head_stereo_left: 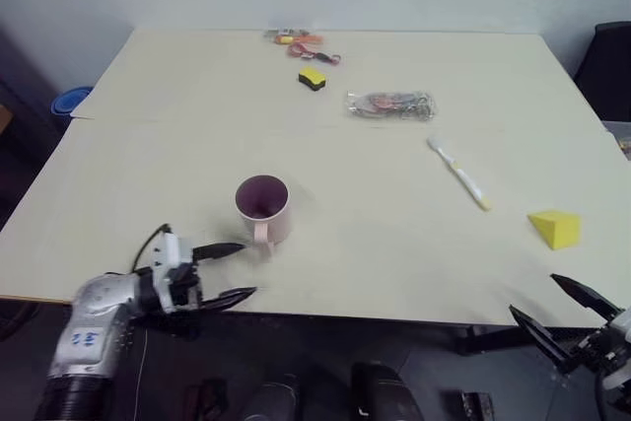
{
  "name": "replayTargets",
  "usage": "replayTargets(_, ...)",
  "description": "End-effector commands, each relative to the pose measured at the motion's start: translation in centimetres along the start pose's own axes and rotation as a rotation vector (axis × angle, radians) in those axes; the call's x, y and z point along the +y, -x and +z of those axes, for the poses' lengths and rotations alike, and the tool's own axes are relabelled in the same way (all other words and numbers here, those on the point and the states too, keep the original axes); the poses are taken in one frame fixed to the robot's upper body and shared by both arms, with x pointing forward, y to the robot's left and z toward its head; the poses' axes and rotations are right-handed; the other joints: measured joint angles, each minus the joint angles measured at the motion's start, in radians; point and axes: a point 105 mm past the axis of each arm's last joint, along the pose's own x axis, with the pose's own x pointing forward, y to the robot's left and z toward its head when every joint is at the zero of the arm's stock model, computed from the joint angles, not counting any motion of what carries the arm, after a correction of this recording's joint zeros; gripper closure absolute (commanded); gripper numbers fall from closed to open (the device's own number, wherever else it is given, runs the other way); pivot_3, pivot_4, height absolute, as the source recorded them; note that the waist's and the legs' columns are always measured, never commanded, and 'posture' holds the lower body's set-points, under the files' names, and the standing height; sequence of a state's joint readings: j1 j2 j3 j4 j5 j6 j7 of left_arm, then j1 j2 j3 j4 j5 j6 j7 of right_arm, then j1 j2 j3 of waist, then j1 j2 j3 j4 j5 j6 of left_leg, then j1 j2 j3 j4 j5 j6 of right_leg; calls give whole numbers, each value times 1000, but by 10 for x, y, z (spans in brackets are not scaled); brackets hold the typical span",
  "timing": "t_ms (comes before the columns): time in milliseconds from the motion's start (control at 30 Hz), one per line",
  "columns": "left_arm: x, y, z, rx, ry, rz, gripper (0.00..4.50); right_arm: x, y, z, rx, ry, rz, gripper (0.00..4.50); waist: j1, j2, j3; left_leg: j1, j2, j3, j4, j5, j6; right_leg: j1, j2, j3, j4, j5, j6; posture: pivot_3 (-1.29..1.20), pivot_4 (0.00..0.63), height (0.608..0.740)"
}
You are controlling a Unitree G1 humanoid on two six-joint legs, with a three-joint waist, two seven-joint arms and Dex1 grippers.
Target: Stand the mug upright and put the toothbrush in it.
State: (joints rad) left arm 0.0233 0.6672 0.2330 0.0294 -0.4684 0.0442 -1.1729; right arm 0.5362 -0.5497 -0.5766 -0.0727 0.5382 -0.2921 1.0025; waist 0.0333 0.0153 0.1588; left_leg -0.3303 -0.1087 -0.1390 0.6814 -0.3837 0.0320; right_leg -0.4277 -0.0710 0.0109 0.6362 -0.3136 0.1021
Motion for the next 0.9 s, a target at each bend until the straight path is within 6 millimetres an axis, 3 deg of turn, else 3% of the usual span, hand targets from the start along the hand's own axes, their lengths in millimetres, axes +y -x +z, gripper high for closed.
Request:
replayTargets(33, 12, 35, 21, -20, -43, 121, 35, -9, 7, 5, -24, 32, -59, 0, -5, 0, 0, 0, 0, 0, 0, 0, 0, 0, 0, 0, 0, 0, 0, 0, 150, 740)
replayTargets(133, 12, 43, 33, -46, -44, 145, 35, -9, -3, 6, -39, 11, -46, 0, -5, 0, 0, 0, 0, 0, 0, 0, 0, 1, 0, 0, 0, 0, 0, 0, 150, 740)
replayTargets(267, 7, 39, 37, -52, -53, 106, 35, -22, -51, 31, -77, 10, 19, 0, -13, 0, 0, 1, 0, 0, 0, 0, 0, 2, -1, 0, 0, 0, 0, 0, 150, 740)
replayTargets(400, 6, 33, 42, -91, -50, 85, 35, -65, -110, 38, 221, -49, -57, 0, -20, 2, 1, 1, 0, 4, 0, 0, 0, -1, -1, 1, 2, 0, 0, 0, 150, 740)
replayTargets(533, 3, 19, 45, -108, -43, 62, 35, -82, -160, 46, 396, -117, -38, 0, -22, 2, 1, -4, 2, 3, 1, 0, -1, -6, 0, -1, 1, 0, -1, 0, 150, 740)
replayTargets(733, 2, 12, 45, -117, -67, 65, 35, -95, -203, 32, 532, -124, -41, 0, -10, 0, 1, -9, 0, 1, 1, -1, 1, -10, -2, -3, 0, 0, -1, 0, 150, 740)
replayTargets(900, 0, 17, 46, -102, -84, 68, 0, -103, -212, 28, 622, -198, -42, 1252, -24, -2, 1, -9, -3, 8, 3, -1, 3, -11, -6, -4, 2, 0, 0, 0, 150, 740)
